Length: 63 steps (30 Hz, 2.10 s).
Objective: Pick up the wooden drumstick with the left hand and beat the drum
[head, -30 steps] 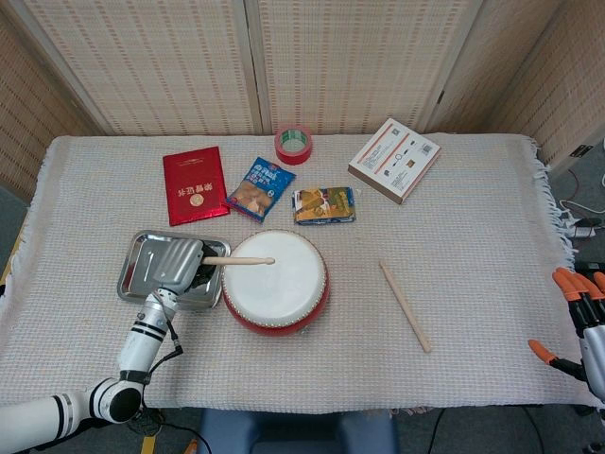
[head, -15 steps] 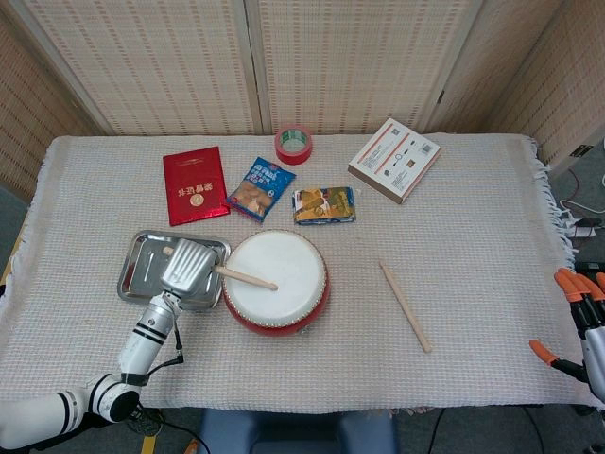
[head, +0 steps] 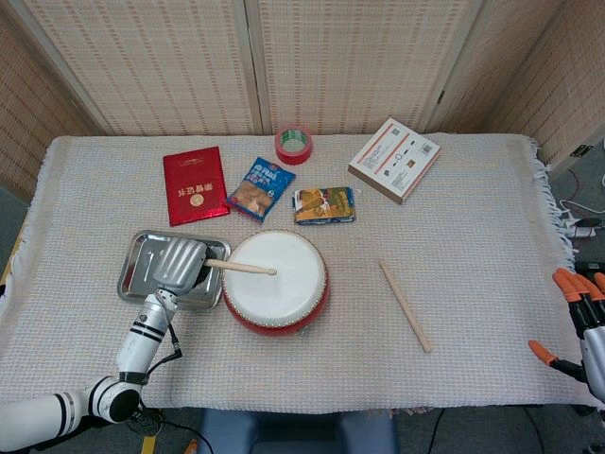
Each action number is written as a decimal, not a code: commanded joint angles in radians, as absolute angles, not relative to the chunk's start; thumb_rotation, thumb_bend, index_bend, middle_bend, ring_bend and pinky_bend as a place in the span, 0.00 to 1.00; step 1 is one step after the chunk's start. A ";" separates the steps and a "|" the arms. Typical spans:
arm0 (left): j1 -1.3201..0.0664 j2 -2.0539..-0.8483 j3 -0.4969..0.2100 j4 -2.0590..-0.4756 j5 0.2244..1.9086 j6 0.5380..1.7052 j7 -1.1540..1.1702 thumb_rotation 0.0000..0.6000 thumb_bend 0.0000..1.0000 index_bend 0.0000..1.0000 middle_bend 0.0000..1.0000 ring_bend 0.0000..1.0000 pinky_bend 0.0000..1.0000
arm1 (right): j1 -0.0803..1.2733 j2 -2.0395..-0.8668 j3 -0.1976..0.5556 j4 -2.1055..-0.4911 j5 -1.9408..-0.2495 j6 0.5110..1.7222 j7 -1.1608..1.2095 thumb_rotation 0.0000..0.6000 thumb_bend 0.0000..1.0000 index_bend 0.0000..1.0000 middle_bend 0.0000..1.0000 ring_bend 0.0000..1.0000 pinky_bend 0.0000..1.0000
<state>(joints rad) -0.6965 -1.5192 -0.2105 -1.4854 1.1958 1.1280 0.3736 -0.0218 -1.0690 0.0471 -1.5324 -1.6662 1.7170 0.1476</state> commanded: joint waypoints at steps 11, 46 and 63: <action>-0.647 -1.550 -0.309 -1.580 1.111 1.145 0.119 1.00 0.71 1.00 1.00 0.98 1.00 | -0.023 -1.069 0.047 -1.534 -1.668 1.720 0.144 1.00 0.04 0.00 0.08 0.00 0.00; -0.670 -1.493 -0.276 -1.572 1.069 1.085 0.243 1.00 0.70 1.00 1.00 0.97 1.00 | -0.019 -1.075 0.047 -1.523 -1.661 1.708 0.159 1.00 0.04 0.00 0.08 0.00 0.00; -0.667 -1.555 -0.289 -1.486 1.109 1.118 0.194 1.00 0.70 1.00 1.00 0.97 1.00 | -0.022 -1.074 0.048 -1.521 -1.652 1.707 0.160 1.00 0.04 0.00 0.08 0.00 0.00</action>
<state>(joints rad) -0.6913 -1.5569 -0.1919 -1.3650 1.2418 1.1416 0.4563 -0.0217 -1.0737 0.0477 -1.5212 -1.6517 1.7065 0.1601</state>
